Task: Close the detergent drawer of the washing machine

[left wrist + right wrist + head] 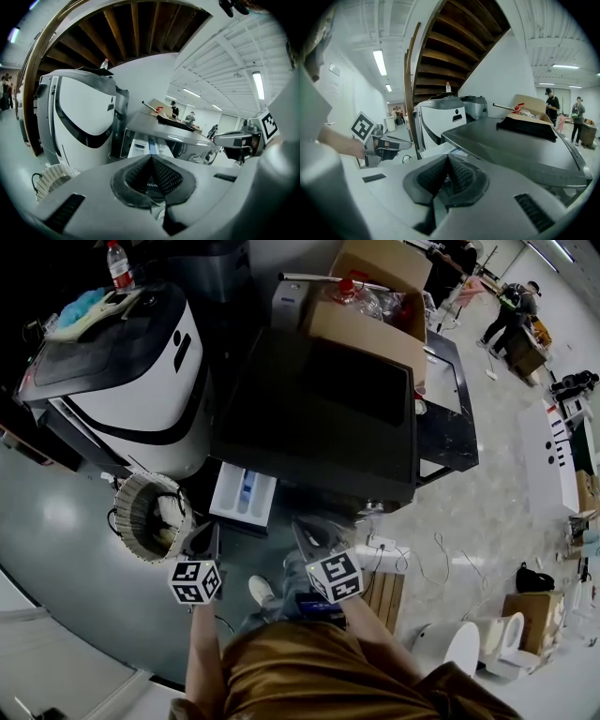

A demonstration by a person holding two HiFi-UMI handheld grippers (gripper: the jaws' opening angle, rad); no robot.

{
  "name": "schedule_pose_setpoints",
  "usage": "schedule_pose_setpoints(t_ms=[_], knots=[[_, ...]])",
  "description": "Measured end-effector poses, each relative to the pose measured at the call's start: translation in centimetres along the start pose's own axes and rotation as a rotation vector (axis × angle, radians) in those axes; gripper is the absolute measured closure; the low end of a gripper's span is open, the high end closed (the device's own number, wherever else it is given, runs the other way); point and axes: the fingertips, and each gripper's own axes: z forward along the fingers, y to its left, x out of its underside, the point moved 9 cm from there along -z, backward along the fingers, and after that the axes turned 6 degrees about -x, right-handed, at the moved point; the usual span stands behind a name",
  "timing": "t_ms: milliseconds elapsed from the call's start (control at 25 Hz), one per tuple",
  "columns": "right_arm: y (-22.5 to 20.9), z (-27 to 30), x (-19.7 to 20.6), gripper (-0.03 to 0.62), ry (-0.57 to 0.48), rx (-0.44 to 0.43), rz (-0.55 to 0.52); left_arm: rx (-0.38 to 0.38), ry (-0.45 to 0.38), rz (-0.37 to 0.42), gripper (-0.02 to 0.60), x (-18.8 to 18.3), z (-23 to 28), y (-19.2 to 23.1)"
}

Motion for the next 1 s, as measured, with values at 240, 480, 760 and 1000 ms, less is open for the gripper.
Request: schedule_pose_setpoints(t_ms=[240, 480, 760, 1000], knots=[[-1.0, 0.7, 0.4, 0.582, 0.023, 0.0, 0.014, 0.0, 0.034, 0.028, 0.557, 0.6, 0.8, 0.0], [-1.4, 1.7, 1.1, 0.582, 0.049, -0.015, 0.033, -0.003, 0.08, 0.045, 0.557, 1.8, 1.5, 0.3], [-1.7, 2.5, 1.4, 0.582, 0.055, -0.019, 0.047, 0.031, 0.12, 0.048, 0.557, 2.8, 2.2, 0.2], [-1.7, 3.2, 1.5, 0.582, 0.066, -0.029, 0.05, 0.039, 0.128, 0.048, 0.557, 2.8, 2.6, 0.3]])
